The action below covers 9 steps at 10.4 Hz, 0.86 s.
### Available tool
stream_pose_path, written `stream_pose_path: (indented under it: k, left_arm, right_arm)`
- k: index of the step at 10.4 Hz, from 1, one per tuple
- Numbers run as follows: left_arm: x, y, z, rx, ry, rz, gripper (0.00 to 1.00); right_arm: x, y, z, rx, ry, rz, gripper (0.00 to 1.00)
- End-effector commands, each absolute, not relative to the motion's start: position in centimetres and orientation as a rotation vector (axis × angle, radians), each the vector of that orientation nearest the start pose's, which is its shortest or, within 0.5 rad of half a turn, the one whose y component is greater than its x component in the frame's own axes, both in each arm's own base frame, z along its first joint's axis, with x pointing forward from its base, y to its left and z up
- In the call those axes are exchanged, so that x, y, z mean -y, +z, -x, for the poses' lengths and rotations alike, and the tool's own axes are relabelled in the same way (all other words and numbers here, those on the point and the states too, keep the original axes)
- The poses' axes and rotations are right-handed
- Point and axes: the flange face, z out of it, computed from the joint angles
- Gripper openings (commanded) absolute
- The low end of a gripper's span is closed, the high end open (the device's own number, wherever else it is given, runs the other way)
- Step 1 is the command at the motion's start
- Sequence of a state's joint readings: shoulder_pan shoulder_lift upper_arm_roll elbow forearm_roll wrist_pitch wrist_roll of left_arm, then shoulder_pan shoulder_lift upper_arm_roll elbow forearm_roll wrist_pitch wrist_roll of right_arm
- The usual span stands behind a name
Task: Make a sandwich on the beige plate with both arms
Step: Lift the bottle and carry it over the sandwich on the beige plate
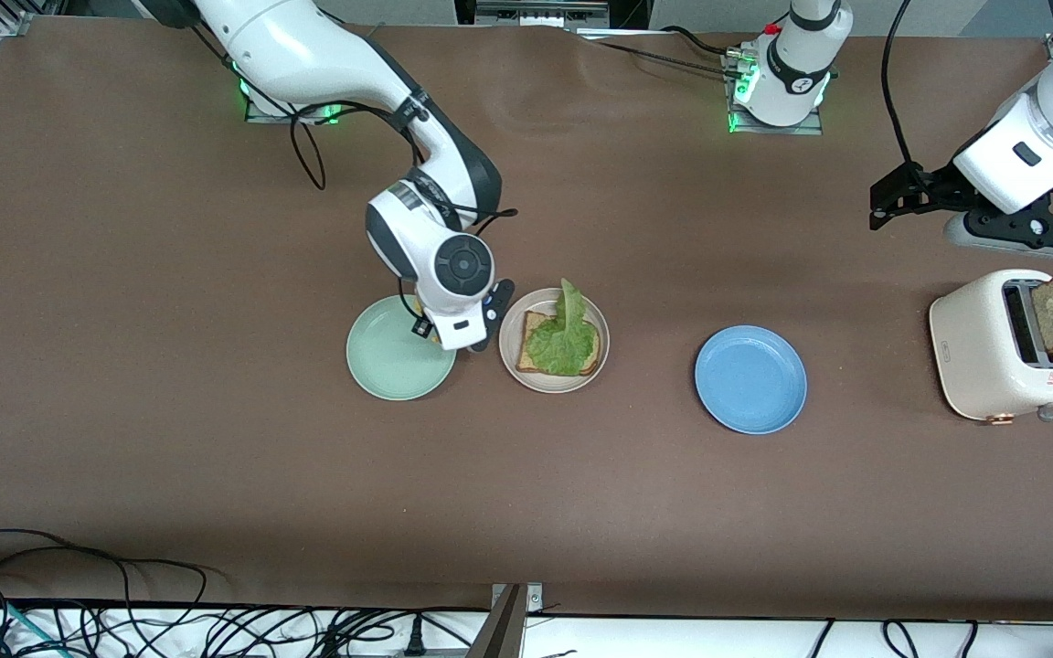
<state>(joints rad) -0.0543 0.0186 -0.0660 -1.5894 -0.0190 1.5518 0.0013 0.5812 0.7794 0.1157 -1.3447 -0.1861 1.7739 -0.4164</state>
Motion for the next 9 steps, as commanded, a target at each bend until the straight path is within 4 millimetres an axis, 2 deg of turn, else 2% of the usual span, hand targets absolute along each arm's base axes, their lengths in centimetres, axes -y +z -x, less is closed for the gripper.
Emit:
stream_pose_path:
  k: [1, 3, 6, 9]
  left_arm:
    - [6.7, 60.9, -55.5, -0.171, 0.076, 3.128, 1.00]
    - [6.8, 60.9, -55.4, -0.171, 0.076, 3.128, 1.00]
    - [6.8, 60.9, -55.4, -0.171, 0.076, 3.128, 1.00]
    - [6.7, 60.9, -55.5, -0.168, 0.076, 3.128, 1.00]
  right_arm:
    - [-44.8, 22.7, -55.6, 1.844, 0.604, 2.715, 0.00]
    - [-46.2, 21.6, -55.0, 1.935, 0.662, 2.667, 0.00]
    - [-47.1, 19.8, -54.0, 2.090, 0.781, 2.564, 0.00]
    - [-47.3, 18.9, -53.5, 2.157, 0.853, 2.473, 0.00]
